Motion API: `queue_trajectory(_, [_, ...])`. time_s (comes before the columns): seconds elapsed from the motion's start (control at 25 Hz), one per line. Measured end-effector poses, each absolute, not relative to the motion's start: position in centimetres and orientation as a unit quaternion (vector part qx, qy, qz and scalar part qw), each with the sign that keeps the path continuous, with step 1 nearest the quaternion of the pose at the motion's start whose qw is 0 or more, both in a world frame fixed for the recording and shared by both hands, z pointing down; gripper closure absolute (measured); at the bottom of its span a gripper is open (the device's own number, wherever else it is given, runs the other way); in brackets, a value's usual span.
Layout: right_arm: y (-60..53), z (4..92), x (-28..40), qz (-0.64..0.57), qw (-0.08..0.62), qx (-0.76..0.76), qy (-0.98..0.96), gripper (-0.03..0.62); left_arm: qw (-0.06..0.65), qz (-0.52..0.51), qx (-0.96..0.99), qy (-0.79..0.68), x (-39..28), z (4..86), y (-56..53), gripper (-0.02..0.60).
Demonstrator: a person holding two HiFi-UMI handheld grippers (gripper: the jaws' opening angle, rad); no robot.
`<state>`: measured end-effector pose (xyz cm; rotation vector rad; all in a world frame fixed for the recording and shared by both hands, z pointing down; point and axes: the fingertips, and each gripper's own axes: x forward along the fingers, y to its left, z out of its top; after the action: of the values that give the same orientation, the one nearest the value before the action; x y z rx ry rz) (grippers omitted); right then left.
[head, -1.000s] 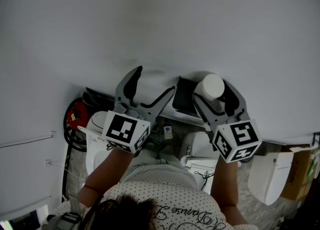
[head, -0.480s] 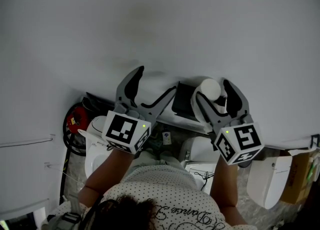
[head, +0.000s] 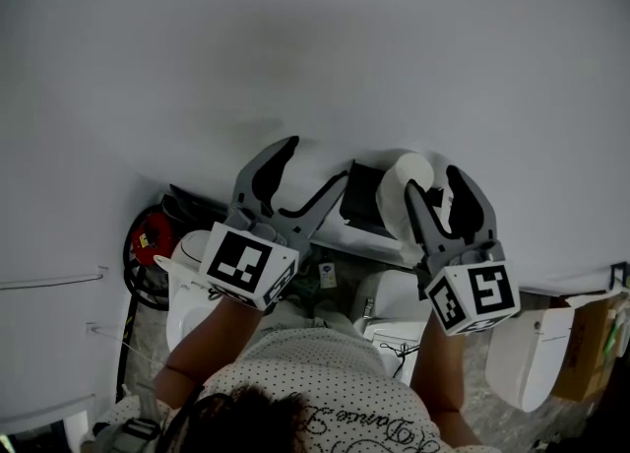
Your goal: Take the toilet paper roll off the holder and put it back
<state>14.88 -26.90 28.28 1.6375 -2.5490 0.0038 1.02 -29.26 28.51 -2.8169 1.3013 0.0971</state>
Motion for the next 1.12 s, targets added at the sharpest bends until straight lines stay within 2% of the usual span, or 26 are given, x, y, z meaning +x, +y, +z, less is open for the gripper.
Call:
queue_trajectory(0.36, [-25.2,28.7,15.3,-0.008,0.052,0.557,-0.829,0.477,0.026,0.02,-0.91,0.413,1.5,29.4,-28.2,0.484])
queue_trajectory(0.52, [-24.5,29.2,15.5,0.004,0.046,0.562,-0.826,0.573,0.029,0.025,-0.914,0.405,1.9,29.3,-27.7,0.562])
queue_trajectory(1.12, [-21.3,30.6,16.8,-0.014,0.035,0.601,-0.799,0.582,0.026,0.022,-0.924,0.38,3.1,31.2,-25.9,0.577])
